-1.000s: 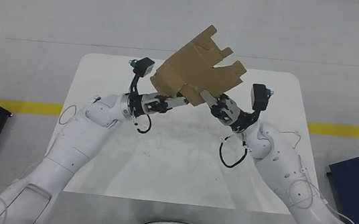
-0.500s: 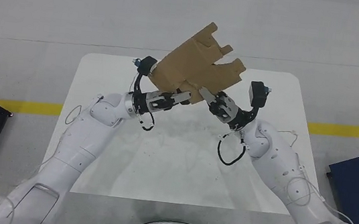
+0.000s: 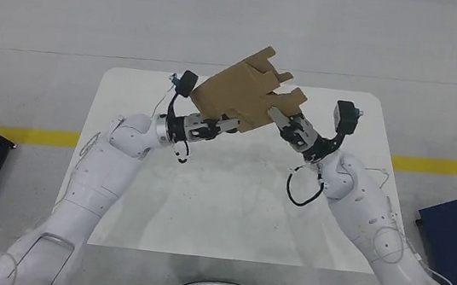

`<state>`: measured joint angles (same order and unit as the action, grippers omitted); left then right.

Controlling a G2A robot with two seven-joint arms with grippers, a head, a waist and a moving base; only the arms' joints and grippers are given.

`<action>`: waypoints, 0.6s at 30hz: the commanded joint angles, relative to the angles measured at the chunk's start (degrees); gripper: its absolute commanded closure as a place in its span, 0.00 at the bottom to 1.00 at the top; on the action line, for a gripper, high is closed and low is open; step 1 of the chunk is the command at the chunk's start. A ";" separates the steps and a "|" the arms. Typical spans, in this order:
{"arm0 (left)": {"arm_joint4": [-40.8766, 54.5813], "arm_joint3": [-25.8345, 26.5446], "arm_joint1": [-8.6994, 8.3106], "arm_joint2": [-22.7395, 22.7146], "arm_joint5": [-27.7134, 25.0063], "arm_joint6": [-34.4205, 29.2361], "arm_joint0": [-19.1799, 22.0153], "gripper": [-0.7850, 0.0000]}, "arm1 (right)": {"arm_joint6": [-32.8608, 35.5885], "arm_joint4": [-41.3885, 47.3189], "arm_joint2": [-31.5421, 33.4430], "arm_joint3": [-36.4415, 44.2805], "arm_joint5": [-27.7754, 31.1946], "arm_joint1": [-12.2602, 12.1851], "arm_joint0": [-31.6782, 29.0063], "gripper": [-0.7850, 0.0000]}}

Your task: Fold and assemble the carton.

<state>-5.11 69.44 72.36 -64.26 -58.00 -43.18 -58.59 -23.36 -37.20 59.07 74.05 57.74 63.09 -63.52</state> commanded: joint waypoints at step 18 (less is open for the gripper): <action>-41.28 8.17 -5.21 -4.18 2.56 4.16 -5.48 1.00 | -0.30 -25.94 13.62 16.15 -5.73 -2.82 -11.17 0.00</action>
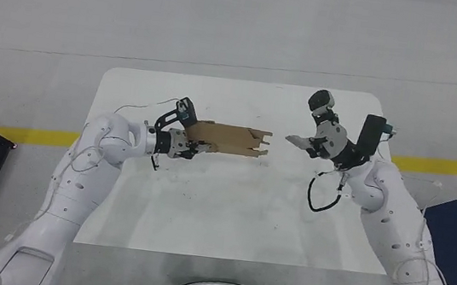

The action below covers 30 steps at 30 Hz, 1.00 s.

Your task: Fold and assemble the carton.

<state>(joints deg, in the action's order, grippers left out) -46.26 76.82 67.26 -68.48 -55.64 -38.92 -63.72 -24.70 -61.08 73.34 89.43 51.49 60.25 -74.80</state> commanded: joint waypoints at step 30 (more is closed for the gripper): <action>-2.21 5.62 -3.04 2.27 -1.63 -0.01 -1.44 1.00 | 17.76 -1.76 -10.96 -3.37 6.51 -0.51 6.53 1.00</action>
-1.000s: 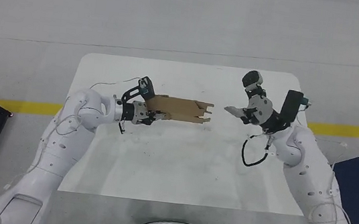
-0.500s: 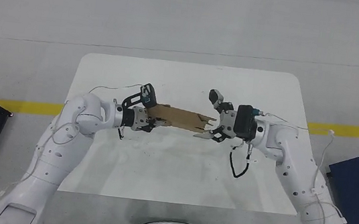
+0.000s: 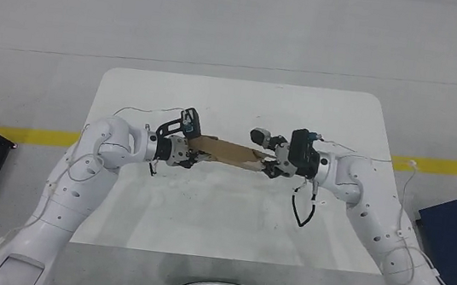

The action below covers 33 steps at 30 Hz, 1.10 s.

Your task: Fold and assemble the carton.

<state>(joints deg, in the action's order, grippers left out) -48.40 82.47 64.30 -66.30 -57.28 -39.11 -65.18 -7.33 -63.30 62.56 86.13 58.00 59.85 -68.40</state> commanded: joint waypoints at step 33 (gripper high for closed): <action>41.39 -7.71 -4.36 11.38 -0.72 21.52 1.98 0.00 | -29.01 12.23 -1.91 -3.73 -1.89 -0.95 0.55 1.00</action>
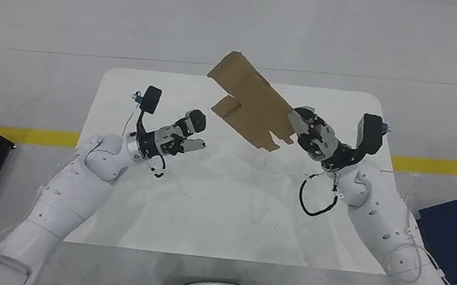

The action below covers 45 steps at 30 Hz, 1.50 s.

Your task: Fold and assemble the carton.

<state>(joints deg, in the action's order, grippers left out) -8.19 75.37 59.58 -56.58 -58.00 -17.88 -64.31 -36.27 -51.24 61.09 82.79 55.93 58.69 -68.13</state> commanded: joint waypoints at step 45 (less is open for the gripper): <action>-27.93 -6.92 -2.71 4.84 0.00 17.25 8.81 1.00 | 8.25 -8.24 -4.86 -3.91 1.68 -1.31 5.23 0.00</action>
<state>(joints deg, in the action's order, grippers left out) -34.38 68.15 57.08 -51.81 -58.00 -1.65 -55.32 -28.83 -58.41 56.25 79.33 57.92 57.31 -63.27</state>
